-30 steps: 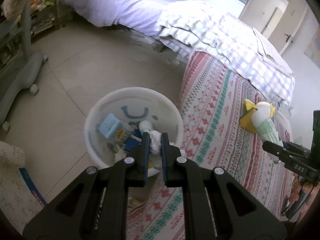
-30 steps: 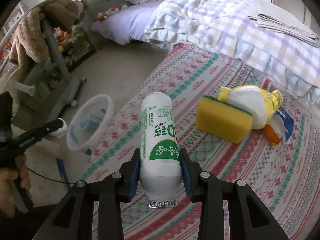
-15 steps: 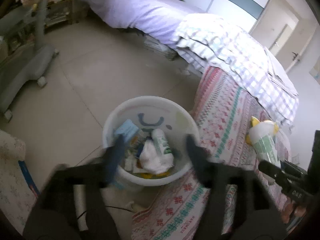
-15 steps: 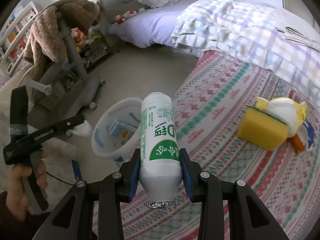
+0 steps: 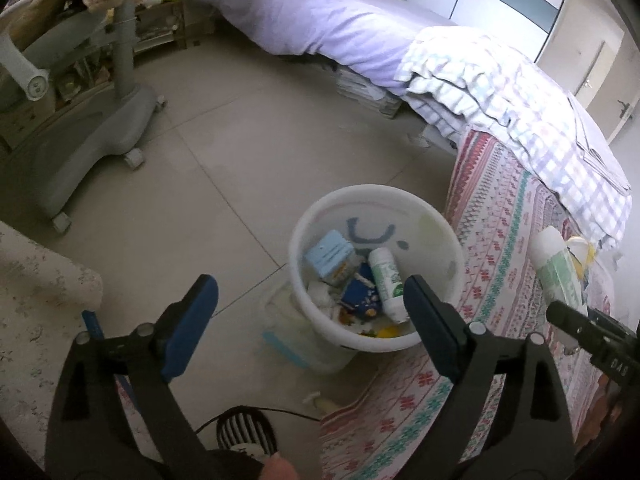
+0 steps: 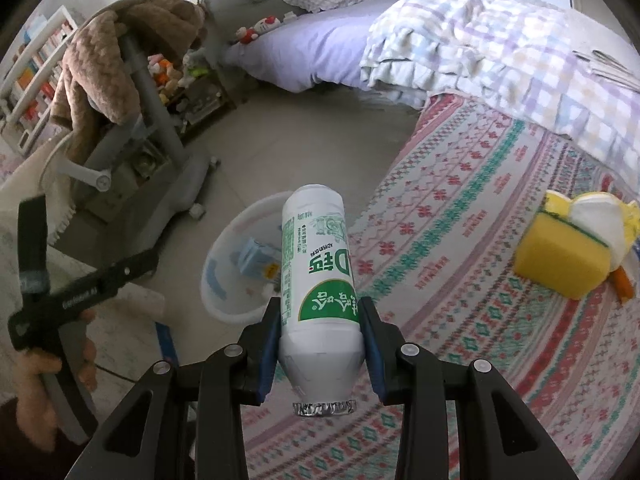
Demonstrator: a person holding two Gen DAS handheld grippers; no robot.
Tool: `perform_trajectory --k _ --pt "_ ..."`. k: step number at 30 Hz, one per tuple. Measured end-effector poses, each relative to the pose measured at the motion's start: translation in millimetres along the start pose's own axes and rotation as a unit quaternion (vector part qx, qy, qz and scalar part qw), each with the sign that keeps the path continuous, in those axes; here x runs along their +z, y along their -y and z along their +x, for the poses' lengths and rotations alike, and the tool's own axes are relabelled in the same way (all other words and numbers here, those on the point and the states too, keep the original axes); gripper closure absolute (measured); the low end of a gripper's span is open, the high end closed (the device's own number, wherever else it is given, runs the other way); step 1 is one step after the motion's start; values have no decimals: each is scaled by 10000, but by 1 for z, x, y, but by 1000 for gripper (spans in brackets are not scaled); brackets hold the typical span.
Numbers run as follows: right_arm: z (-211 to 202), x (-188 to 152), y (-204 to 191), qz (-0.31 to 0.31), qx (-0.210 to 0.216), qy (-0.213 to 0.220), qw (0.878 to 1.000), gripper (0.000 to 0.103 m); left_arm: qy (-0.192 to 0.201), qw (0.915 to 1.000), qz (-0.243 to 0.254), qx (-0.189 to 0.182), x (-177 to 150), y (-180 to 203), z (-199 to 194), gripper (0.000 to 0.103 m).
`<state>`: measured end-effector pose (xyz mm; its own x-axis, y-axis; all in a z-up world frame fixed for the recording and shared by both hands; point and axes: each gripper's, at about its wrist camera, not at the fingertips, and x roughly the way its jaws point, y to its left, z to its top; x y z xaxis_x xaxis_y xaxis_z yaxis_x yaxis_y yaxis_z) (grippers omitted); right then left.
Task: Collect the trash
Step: 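Drop the white milk bottle into the wastebasket with the right tool, then move both tools back to the pile on the bed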
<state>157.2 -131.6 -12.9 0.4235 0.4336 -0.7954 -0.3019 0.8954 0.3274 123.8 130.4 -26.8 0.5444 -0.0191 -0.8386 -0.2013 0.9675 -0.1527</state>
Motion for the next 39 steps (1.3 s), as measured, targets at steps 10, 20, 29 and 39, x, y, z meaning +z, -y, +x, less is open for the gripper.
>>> perform_trajectory --k 10,20,29,39 --pt "30 18 -25 15 101 -78 9999 65 11 9994 146 315 -5 -18 -5 9" --pt "56 40 -46 58 295 -66 9995 64 -27 9997 -80 225 -5 -37 -6 9" --pt "47 42 -36 340 270 157 9989 21 -29 9995 -81 300 -5 -35 -5 8" --pt "-13 22 10 210 -588 294 9976 20 -29 9996 254 119 -6 9 -6 7"
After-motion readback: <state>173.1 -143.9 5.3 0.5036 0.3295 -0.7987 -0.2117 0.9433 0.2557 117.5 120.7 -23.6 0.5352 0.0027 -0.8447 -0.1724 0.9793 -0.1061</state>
